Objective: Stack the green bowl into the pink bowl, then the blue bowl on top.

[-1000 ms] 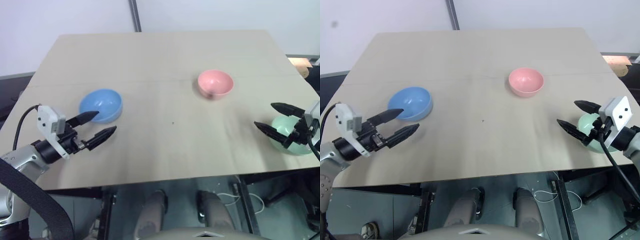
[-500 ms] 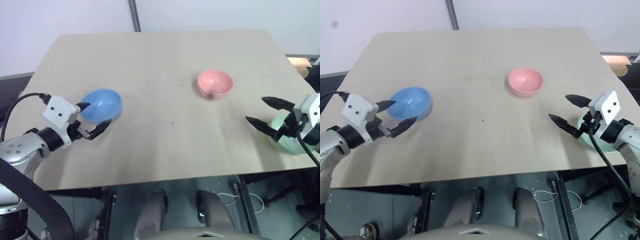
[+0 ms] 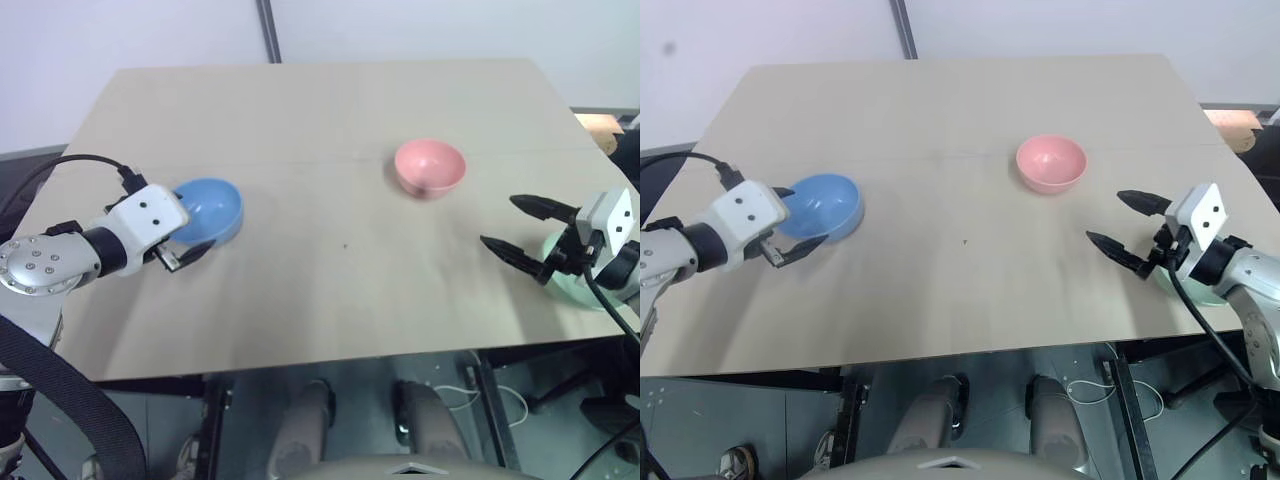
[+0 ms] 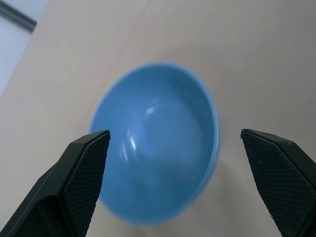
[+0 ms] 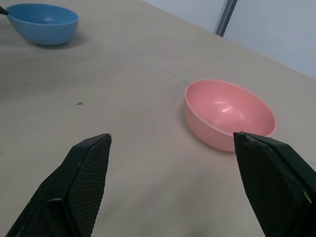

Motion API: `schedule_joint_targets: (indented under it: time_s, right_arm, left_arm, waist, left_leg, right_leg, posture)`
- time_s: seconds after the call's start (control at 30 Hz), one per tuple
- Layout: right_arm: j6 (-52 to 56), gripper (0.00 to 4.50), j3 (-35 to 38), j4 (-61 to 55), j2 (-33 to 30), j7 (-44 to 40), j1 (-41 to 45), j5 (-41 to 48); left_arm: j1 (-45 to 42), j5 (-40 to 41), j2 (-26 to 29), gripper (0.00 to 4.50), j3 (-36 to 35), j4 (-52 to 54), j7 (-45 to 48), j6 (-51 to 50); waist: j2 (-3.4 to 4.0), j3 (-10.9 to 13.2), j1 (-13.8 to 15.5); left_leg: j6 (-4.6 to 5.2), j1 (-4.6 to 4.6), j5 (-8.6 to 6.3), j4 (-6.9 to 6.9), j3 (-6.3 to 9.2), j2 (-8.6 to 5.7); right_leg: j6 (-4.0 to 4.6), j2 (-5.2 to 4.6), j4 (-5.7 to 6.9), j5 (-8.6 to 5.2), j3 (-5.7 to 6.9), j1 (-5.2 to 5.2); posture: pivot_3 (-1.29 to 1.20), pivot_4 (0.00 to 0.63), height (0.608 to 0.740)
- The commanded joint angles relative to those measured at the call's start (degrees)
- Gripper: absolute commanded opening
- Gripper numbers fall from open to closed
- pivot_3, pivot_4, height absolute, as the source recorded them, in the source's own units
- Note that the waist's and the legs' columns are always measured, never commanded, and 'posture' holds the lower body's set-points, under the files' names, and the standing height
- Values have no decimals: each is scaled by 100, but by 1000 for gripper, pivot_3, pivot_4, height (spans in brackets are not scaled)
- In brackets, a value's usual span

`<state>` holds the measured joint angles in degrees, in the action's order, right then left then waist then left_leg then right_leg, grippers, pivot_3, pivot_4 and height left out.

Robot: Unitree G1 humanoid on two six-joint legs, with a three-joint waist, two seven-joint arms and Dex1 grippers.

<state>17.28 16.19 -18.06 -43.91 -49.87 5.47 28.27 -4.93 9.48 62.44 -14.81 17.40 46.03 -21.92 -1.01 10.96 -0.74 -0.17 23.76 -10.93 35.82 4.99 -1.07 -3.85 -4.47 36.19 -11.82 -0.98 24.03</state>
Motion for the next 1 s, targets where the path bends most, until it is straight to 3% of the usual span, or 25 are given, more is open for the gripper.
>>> schedule_joint_targets:
  time_s: [0.03, 0.13, 0.23, 0.4, 0.57, 0.77, 0.87, 1.0]
  right_arm:
    - [-51, 4315, -102, -47, -4, 358, 276, -349]
    - [-210, 4315, -417, 255, 42, 717, 657, -908]
    - [145, 4315, -828, 597, 127, 895, 1182, -1167]
    - [484, 4315, -1997, 1558, 438, 1006, 2514, -2045]
    - [-373, 4315, -2958, 3140, 860, 858, 3638, -2974]
    - [-1260, 4315, -3422, 5116, 1287, 654, 4623, -3557]
    - [-1624, 3498, -3557, 5921, 1377, 500, 4966, -3777]
    - [-2146, 1535, -3631, 6456, 1448, 454, 5252, -4020]
  left_arm:
    - [-57, 542, -224, 4500, -156, 339, 353, 82]
    - [21, 1211, -734, 4500, -376, 452, 652, 328]
    - [105, 1323, -901, 4500, -512, 429, 755, 498]
    - [-233, 2567, -1281, 4500, -865, 27, 1315, 326]
    - [-184, 3344, -1616, 4500, -1087, -180, 1511, 32]
    - [-56, 3707, -1734, 4500, -1218, 40, 1578, -9]
    - [112, 3665, -1812, 4500, -1238, 162, 1501, 80]
    - [325, 3707, -1894, 4500, -1306, 402, 1343, 40]
  waist:
    - [1, 0, -6]
    - [1, 0, -14]
    - [-2, 0, -12]
    - [1, 1, -29]
    - [0, 1, -48]
    - [-3, 2, -77]
    - [-3, 2, -111]
    - [-2, 3, -163]
  left_leg:
    - [0, -1, 0, 0, 0, 0]
    - [0, -3, 0, 1, -3, 1]
    - [0, -2, 1, 4, -1, 0]
    - [0, -5, 1, 9, 0, 0]
    - [0, -5, 1, 12, 0, -5]
    - [0, -2, 2, 12, 5, -12]
    - [-1, -3, 2, 12, 6, -13]
    - [-1, -4, 2, 10, 7, -14]
  right_leg:
    - [0, 0, 0, 0, 0, 0]
    - [0, -1, 1, 0, -2, 0]
    - [3, 1, 6, 2, 1, 1]
    - [7, 6, 18, 4, 1, 3]
    - [7, 6, 19, 5, -1, 2]
    - [29, 5, 20, 20, 0, 2]
    - [30, 5, 19, 20, -1, 2]
    - [31, 6, 22, 21, -2, 3]
  posture:
    - [0, 150, 740]
    - [0, 150, 740]
    - [0, 150, 740]
    - [0, 150, 740]
    - [0, 150, 740]
    - [0, 150, 740]
    - [0, 150, 740]
    - [0, 150, 740]
